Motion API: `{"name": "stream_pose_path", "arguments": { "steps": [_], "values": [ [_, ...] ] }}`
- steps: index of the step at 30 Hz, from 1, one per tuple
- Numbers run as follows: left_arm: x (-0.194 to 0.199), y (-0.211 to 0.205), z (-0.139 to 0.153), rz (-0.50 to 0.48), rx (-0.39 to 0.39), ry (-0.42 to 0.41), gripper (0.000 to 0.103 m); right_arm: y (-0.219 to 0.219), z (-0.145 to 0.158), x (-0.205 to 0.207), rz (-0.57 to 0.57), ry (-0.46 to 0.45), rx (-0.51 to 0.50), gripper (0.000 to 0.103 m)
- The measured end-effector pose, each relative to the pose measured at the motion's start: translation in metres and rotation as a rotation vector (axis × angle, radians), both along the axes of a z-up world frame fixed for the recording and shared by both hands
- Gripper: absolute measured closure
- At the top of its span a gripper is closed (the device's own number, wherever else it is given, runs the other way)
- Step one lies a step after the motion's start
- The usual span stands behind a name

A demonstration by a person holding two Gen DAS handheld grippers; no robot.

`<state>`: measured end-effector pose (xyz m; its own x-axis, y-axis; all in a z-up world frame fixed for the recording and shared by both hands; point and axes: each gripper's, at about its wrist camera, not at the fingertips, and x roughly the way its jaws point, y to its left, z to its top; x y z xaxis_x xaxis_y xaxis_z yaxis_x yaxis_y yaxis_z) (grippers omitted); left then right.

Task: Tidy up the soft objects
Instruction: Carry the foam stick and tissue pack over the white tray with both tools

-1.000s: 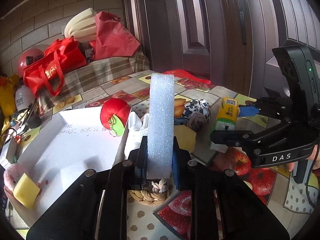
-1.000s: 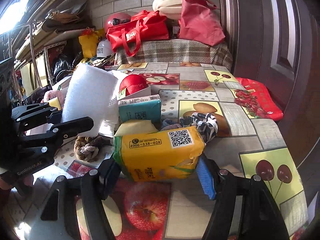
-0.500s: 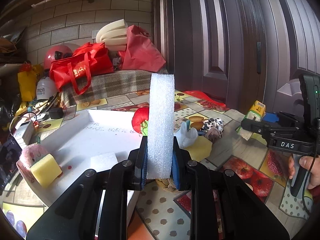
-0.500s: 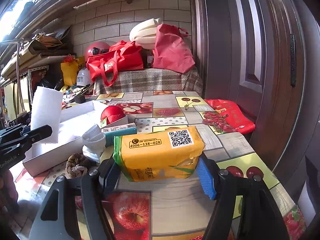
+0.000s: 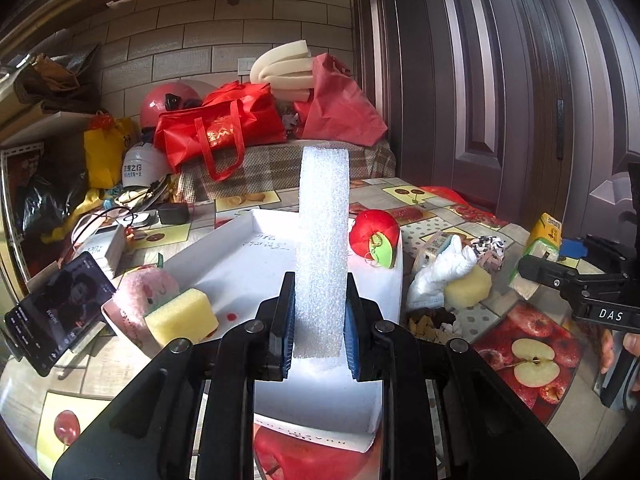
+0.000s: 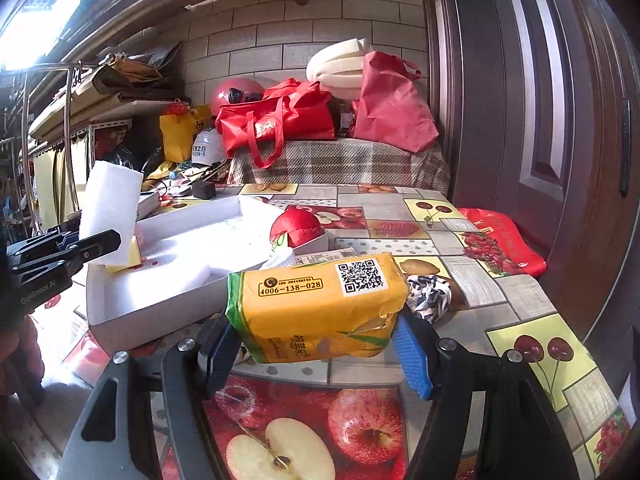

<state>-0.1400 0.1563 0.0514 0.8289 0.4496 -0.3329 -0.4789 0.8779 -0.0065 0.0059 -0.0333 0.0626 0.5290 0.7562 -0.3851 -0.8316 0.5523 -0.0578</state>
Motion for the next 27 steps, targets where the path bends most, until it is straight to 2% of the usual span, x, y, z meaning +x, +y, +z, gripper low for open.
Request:
{"name": "stream_pose_path", "arguments": {
  "steps": [10, 27],
  "values": [
    [-0.007, 0.015, -0.003, 0.035, -0.021, 0.004, 0.083, 0.043, -0.003, -0.04, 0.127, -0.028, -0.016, 0.034],
    [0.005, 0.029, -0.005, 0.078, -0.027, 0.031, 0.083, 0.066, -0.005, -0.046, 0.148, -0.014, -0.005, 0.034]
  ]
}}
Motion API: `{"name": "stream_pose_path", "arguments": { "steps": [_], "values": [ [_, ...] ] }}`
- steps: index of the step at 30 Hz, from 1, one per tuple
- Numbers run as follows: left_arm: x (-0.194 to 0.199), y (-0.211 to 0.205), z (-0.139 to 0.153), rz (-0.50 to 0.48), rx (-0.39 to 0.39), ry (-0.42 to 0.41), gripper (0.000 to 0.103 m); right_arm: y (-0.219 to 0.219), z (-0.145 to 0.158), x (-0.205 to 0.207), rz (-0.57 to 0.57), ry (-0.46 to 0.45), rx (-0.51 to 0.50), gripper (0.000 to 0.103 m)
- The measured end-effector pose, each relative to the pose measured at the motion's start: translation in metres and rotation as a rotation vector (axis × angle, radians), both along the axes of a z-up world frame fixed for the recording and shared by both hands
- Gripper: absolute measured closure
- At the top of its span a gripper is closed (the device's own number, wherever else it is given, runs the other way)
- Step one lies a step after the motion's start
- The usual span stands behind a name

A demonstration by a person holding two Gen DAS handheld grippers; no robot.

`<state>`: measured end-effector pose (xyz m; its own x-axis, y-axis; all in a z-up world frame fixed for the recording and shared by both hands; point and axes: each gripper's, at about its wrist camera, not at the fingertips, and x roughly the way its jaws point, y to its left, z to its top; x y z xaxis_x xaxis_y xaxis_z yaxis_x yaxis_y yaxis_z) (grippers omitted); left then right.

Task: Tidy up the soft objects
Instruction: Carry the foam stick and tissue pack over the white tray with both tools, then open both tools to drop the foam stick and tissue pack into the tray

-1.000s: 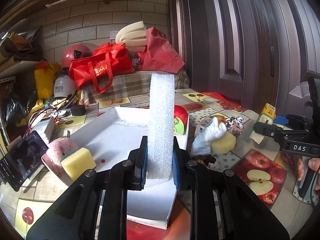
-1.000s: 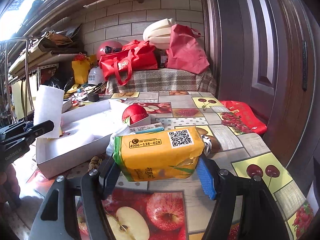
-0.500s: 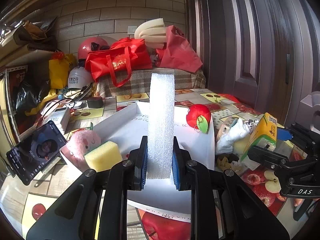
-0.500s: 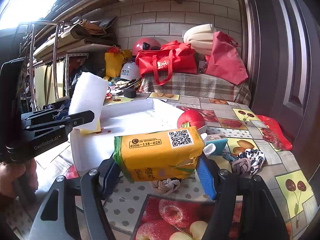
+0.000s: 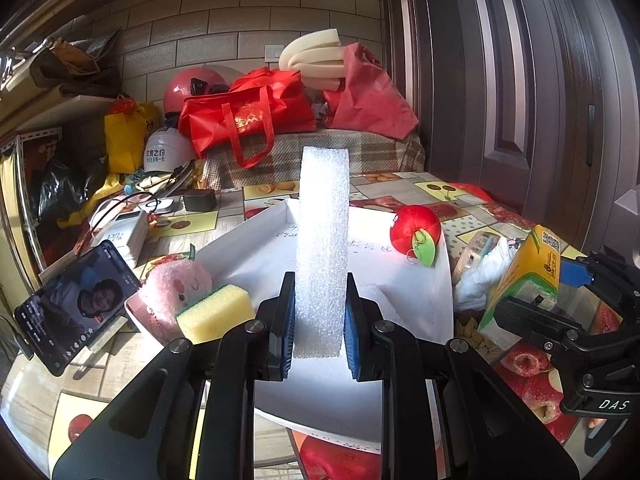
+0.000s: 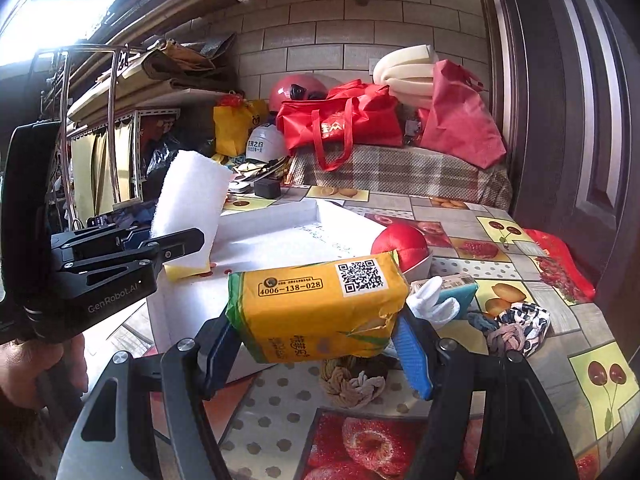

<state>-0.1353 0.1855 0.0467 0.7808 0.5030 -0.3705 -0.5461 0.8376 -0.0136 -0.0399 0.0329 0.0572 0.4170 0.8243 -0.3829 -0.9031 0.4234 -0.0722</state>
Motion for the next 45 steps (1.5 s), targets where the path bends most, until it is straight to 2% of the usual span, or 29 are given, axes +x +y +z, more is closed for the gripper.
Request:
{"name": "stream_pose_path", "arguments": {
  "steps": [7, 16, 23, 32, 34, 35, 36, 37, 38, 39, 40, 42, 45],
  "values": [
    [0.006, 0.015, -0.001, 0.027, -0.024, 0.007, 0.083, 0.022, -0.001, 0.002, 0.006, -0.004, -0.007, 0.034],
    [0.018, 0.039, 0.0, 0.075, -0.015, 0.0, 0.083, 0.056, 0.001, 0.016, -0.026, -0.017, -0.002, 0.033],
    [0.033, 0.046, 0.001, 0.099, 0.07, 0.024, 0.083, 0.084, 0.002, 0.034, -0.078, -0.037, -0.009, 0.033],
    [0.036, 0.058, 0.0, 0.105, 0.025, 0.029, 0.083, 0.106, 0.0, 0.041, -0.098, -0.037, -0.061, 0.032],
    [0.037, 0.057, 0.0, 0.109, 0.027, 0.037, 0.075, 0.108, -0.001, 0.039, -0.092, -0.044, -0.072, 0.031],
    [0.036, 0.057, 0.0, 0.114, 0.029, 0.035, 0.059, 0.108, -0.001, 0.039, -0.091, -0.045, -0.075, 0.03],
    [0.035, 0.057, 0.0, 0.127, 0.03, 0.03, 0.05, 0.108, -0.001, 0.039, -0.094, -0.045, -0.076, 0.026],
    [0.032, 0.059, 0.001, 0.14, 0.025, 0.018, 0.047, 0.108, 0.0, 0.04, -0.105, -0.041, -0.074, 0.023],
    [0.029, 0.06, 0.001, 0.146, 0.016, 0.005, 0.032, 0.106, 0.0, 0.042, -0.115, -0.033, -0.068, 0.02],
    [0.026, 0.063, 0.001, 0.155, 0.005, -0.009, 0.011, 0.104, 0.0, 0.045, -0.127, -0.024, -0.062, 0.02],
    [0.023, 0.064, 0.002, 0.173, 0.0, -0.021, 0.003, 0.103, 0.001, 0.047, -0.137, -0.016, -0.054, 0.019],
    [0.019, 0.065, 0.002, 0.189, 0.001, -0.037, 0.0, 0.101, 0.002, 0.048, -0.145, -0.01, -0.043, 0.011],
    [0.018, 0.062, 0.003, 0.199, 0.017, -0.042, 0.0, 0.099, 0.003, 0.044, -0.172, -0.036, -0.031, 0.01]
  ]
}}
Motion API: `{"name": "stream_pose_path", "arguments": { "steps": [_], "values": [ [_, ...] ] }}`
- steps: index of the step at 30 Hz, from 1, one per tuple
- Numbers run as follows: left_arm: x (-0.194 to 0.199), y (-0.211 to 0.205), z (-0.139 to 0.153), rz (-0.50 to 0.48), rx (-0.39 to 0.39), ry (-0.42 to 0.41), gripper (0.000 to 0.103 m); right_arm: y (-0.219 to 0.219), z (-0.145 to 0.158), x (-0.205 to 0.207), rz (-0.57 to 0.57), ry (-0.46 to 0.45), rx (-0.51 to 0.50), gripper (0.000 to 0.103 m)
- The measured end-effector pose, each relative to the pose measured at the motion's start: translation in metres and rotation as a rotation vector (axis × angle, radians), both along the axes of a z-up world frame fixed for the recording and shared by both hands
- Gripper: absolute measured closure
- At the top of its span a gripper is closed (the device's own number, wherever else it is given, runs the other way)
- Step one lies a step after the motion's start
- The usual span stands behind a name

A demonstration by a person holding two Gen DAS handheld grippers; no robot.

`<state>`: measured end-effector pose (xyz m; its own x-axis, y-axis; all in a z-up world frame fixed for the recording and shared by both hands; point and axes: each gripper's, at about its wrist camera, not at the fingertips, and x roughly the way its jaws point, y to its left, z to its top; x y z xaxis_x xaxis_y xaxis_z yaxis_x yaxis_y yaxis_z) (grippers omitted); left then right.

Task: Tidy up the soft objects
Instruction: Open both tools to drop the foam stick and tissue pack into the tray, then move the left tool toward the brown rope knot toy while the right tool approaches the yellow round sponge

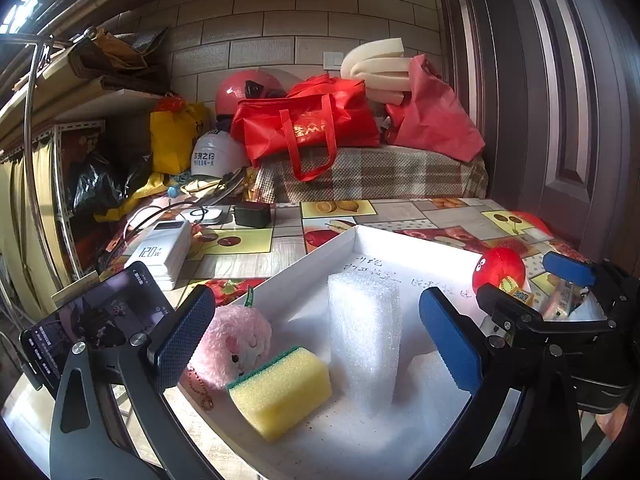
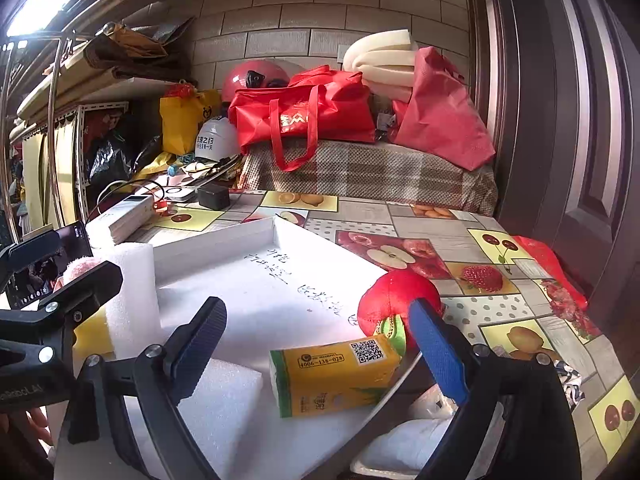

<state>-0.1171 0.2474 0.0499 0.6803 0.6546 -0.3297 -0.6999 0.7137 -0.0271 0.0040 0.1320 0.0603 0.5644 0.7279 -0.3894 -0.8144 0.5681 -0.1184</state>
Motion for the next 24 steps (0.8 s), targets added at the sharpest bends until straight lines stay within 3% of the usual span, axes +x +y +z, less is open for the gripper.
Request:
{"name": "stream_pose_path", "arguments": {
  "steps": [18, 24],
  "values": [
    [-0.013, -0.002, 0.002, 0.071, 0.012, -0.04, 0.0, -0.025, 0.006, -0.018, 0.024, -0.045, 0.085, 0.007],
    [-0.019, -0.022, 0.002, 0.036, 0.018, -0.034, 0.0, -0.05, 0.006, -0.034, 0.082, -0.054, 0.102, 0.007]
  ]
}}
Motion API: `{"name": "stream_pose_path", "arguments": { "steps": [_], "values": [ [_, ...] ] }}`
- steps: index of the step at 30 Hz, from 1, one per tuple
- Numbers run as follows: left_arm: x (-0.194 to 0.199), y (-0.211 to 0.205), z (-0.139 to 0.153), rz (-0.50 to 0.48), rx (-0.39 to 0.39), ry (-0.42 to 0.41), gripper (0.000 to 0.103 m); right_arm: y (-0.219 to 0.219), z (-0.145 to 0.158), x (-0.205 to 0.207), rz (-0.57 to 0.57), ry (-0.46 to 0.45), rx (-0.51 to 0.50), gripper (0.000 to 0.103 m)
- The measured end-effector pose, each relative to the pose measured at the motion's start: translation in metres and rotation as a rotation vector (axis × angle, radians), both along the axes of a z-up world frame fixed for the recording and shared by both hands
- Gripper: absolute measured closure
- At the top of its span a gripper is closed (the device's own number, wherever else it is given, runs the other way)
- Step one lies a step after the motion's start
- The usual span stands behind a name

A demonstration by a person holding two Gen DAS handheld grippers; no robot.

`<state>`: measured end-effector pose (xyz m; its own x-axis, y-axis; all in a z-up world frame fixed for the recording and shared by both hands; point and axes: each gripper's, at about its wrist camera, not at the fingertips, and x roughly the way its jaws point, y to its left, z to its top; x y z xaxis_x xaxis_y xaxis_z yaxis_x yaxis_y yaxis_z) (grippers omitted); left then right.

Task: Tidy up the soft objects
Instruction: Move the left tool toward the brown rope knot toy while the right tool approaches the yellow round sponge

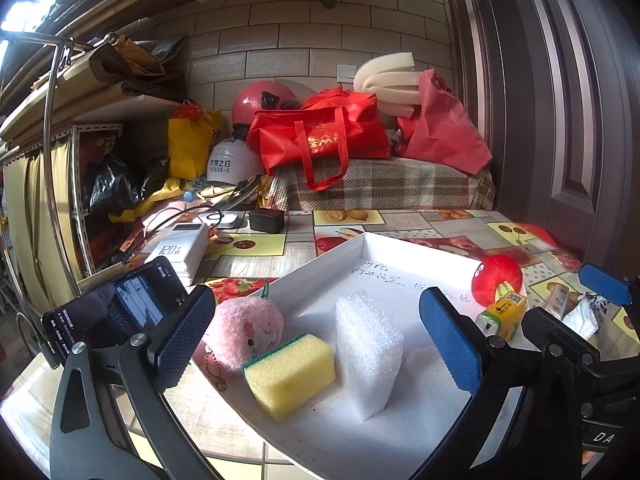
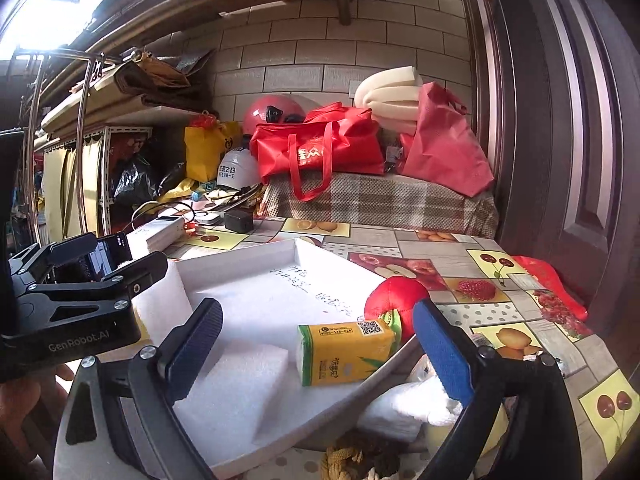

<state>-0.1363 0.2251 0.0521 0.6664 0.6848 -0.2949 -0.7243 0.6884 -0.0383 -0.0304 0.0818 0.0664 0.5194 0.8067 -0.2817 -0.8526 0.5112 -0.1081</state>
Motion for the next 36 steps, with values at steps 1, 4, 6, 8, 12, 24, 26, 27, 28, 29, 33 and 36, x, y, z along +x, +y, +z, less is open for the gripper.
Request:
{"name": "stream_pose_path", "arguments": {
  "steps": [1, 4, 6, 8, 12, 24, 26, 27, 28, 29, 33, 36],
  "values": [
    [0.0, -0.006, 0.0, -0.014, 0.002, 0.001, 0.0, -0.006, 0.0, -0.003, 0.01, -0.005, 0.0, 0.007],
    [0.0, -0.025, 0.0, -0.073, 0.0, 0.006, 0.0, -0.027, 0.001, 0.0, 0.007, -0.008, -0.001, 0.007],
    [0.003, -0.04, 0.001, -0.125, 0.003, 0.015, 0.0, -0.045, 0.002, 0.012, -0.027, 0.002, 0.004, 0.007],
    [0.009, -0.057, 0.001, -0.192, 0.001, 0.028, 0.0, -0.062, 0.002, 0.029, -0.078, 0.017, -0.003, 0.007],
    [0.025, -0.092, 0.001, -0.331, 0.013, 0.067, 0.0, -0.102, 0.003, 0.07, -0.202, 0.056, -0.01, 0.007],
    [0.107, -0.133, -0.03, -0.611, -0.091, 0.448, 0.003, -0.156, 0.0, 0.112, -0.26, 0.115, -0.049, 0.007],
    [0.113, -0.13, -0.032, -0.6, -0.115, 0.456, 0.004, -0.153, 0.0, 0.107, -0.244, 0.088, -0.066, 0.007],
    [0.116, -0.131, -0.033, -0.594, -0.118, 0.464, 0.004, -0.153, 0.0, 0.105, -0.235, 0.079, -0.068, 0.007],
    [0.119, -0.132, -0.034, -0.59, -0.115, 0.472, 0.004, -0.153, 0.001, 0.105, -0.229, 0.077, -0.069, 0.007],
    [0.121, -0.134, -0.035, -0.591, -0.11, 0.482, 0.004, -0.153, 0.0, 0.106, -0.225, 0.083, -0.07, 0.007],
    [0.129, -0.143, -0.04, -0.595, -0.072, 0.534, 0.02, -0.15, -0.004, 0.127, -0.257, 0.183, -0.106, 0.007],
    [0.128, -0.148, -0.041, -0.619, -0.034, 0.543, 0.038, -0.143, -0.015, 0.148, -0.279, 0.301, -0.166, 0.006]
  ]
}}
